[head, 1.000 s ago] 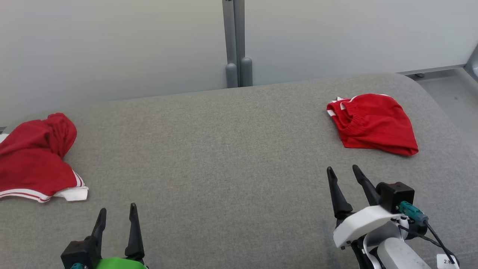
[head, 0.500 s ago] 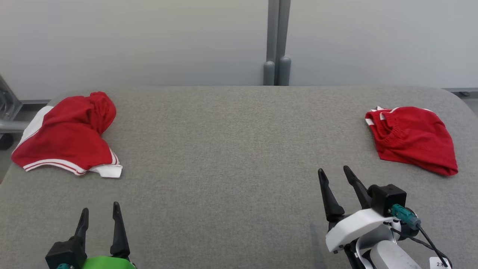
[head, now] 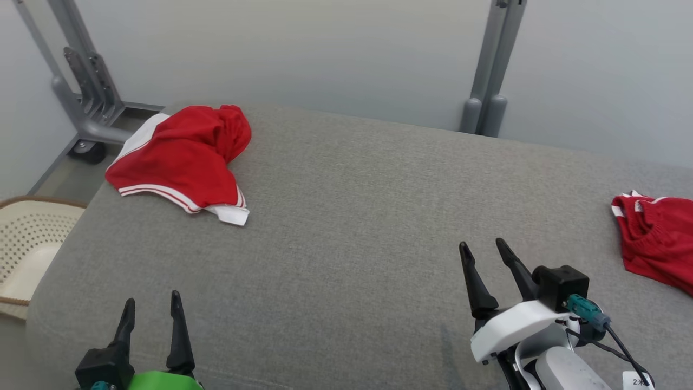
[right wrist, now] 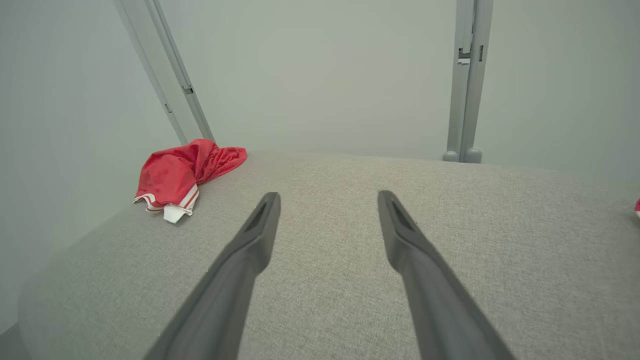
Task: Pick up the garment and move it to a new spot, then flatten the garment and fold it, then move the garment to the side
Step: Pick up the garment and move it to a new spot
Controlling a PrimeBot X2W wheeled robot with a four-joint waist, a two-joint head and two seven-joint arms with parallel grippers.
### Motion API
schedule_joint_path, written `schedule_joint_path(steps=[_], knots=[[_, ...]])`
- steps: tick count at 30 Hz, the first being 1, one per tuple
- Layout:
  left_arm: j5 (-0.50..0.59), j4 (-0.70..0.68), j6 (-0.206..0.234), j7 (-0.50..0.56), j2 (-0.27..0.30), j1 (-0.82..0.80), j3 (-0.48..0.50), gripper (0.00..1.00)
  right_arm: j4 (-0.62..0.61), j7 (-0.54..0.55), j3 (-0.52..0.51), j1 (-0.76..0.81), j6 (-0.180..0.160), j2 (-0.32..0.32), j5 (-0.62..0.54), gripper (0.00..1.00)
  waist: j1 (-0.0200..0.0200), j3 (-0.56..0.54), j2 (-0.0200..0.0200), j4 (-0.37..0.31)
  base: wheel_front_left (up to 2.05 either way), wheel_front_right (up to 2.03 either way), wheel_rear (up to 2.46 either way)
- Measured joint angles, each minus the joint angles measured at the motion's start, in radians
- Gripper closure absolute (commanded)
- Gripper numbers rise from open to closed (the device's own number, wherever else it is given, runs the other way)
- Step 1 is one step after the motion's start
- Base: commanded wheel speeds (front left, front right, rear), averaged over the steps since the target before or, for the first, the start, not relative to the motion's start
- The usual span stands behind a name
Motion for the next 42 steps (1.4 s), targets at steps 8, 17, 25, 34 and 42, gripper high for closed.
schedule_joint_path(steps=[8, 17, 25, 34, 42], knots=[[0.01, -0.006, 0.0, 0.009, 0.001, -0.001, 0.006, 0.0, -0.001, 0.0, -0.005, 0.001, -0.001, 0.004, -0.003, 0.0, 0.0, 0.0, 0.0, 0.098, 0.0, 0.0, 0.0], [0.011, -0.009, 0.0, 0.032, 0.002, -0.007, -0.017, 0.0, 0.0, 0.0, 0.002, 0.001, -0.001, 0.007, -0.016, 0.0, 0.0, 0.014, 0.0, 0.102, 0.0, 0.0, 0.0], [0.051, 0.028, -0.011, 0.1, 0.011, -0.176, -0.069, 0.0, 0.0, 0.006, -0.013, -0.008, -0.003, -0.016, -0.03, 0.0, 0.0, 0.042, 0.0, 0.094, 0.0, 0.0, 0.0], [0.035, 0.135, -0.01, 0.245, 0.04, -0.476, -0.015, 0.0, -0.047, 0.057, 0.011, -0.121, -0.002, -0.04, -0.075, 0.0, 0.0, 0.106, 0.0, 0.073, 0.0, 0.0, 0.0], [0.018, 0.243, -0.009, 0.376, 0.075, -0.708, 0.066, 0.0, -0.099, 0.109, 0.018, -0.205, 0.005, -0.082, -0.115, 0.0, 0.0, 0.182, 0.0, 0.017, 0.0, 0.0, 0.0]])
